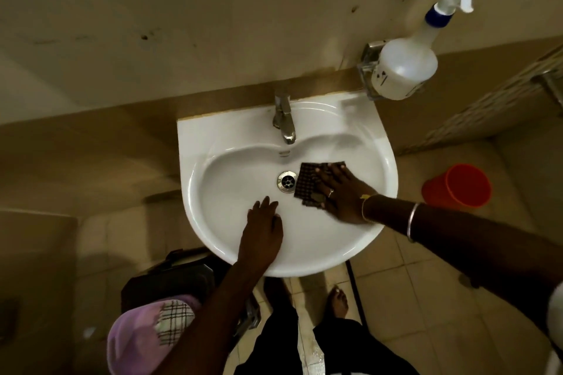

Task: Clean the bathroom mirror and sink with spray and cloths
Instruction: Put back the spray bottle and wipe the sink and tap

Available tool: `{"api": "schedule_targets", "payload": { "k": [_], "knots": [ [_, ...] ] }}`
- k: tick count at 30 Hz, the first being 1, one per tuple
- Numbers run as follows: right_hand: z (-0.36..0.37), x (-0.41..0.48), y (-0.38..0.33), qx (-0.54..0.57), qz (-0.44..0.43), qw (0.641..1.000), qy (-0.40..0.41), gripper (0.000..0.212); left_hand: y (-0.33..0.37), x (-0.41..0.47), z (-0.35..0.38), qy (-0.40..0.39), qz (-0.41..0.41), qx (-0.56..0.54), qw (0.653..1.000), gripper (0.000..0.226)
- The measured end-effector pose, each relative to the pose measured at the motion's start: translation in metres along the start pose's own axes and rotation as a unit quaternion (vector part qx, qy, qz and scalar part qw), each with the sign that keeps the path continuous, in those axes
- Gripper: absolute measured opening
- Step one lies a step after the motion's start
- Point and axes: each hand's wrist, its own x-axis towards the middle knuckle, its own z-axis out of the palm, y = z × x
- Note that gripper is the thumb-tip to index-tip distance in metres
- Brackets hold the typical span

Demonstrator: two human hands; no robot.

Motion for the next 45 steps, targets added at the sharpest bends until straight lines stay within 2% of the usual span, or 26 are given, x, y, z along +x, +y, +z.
{"api": "schedule_targets", "payload": {
  "k": [3,6,11,14,20,25,28,30,35,38,42,45],
  "knots": [
    [-0.004,0.018,0.014,-0.038,-0.035,0.998,0.040,0.068,-0.002,-0.004,0.000,0.007,0.010,0.016,1.000,0.044],
    [-0.010,0.035,0.018,-0.073,-0.067,0.994,0.052,0.069,-0.002,-0.007,-0.001,0.012,0.016,0.010,1.000,0.045],
    [-0.013,0.046,0.016,-0.103,-0.071,0.992,0.035,0.074,0.002,-0.006,-0.003,0.002,0.032,0.014,0.999,0.051],
    [-0.009,0.040,0.007,-0.091,-0.039,0.995,0.008,0.073,0.001,-0.007,-0.003,-0.004,0.036,0.023,0.999,0.055],
    [-0.016,-0.006,-0.011,-0.030,0.093,0.995,-0.009,0.081,0.003,-0.009,-0.008,-0.010,0.004,0.017,1.000,0.044],
    [-0.028,-0.048,0.005,-0.028,0.104,0.993,-0.052,0.077,0.008,-0.018,-0.014,-0.028,-0.004,0.004,1.000,0.044],
    [-0.029,-0.071,0.002,-0.040,0.096,0.991,-0.078,0.096,0.011,-0.021,-0.018,-0.040,-0.016,-0.005,0.999,0.044],
    [-0.029,-0.083,-0.007,-0.025,0.096,0.992,-0.077,0.098,0.014,-0.023,-0.021,-0.043,-0.016,-0.010,0.999,0.044],
    [-0.023,-0.106,-0.040,-0.009,0.073,0.997,-0.028,0.067,0.016,-0.026,-0.031,-0.043,-0.006,-0.004,0.999,0.042],
    [-0.012,-0.117,-0.062,0.003,0.038,0.999,0.037,0.053,0.011,-0.030,-0.039,-0.029,-0.004,-0.011,0.999,0.042],
    [-0.002,-0.129,-0.090,0.045,0.043,0.989,0.136,0.049,0.007,-0.037,-0.051,-0.006,-0.019,-0.028,0.999,0.041],
    [-0.001,-0.130,-0.115,0.056,0.054,0.989,0.129,0.050,0.004,-0.040,-0.057,0.005,-0.027,-0.036,0.999,0.041]
  ]
}}
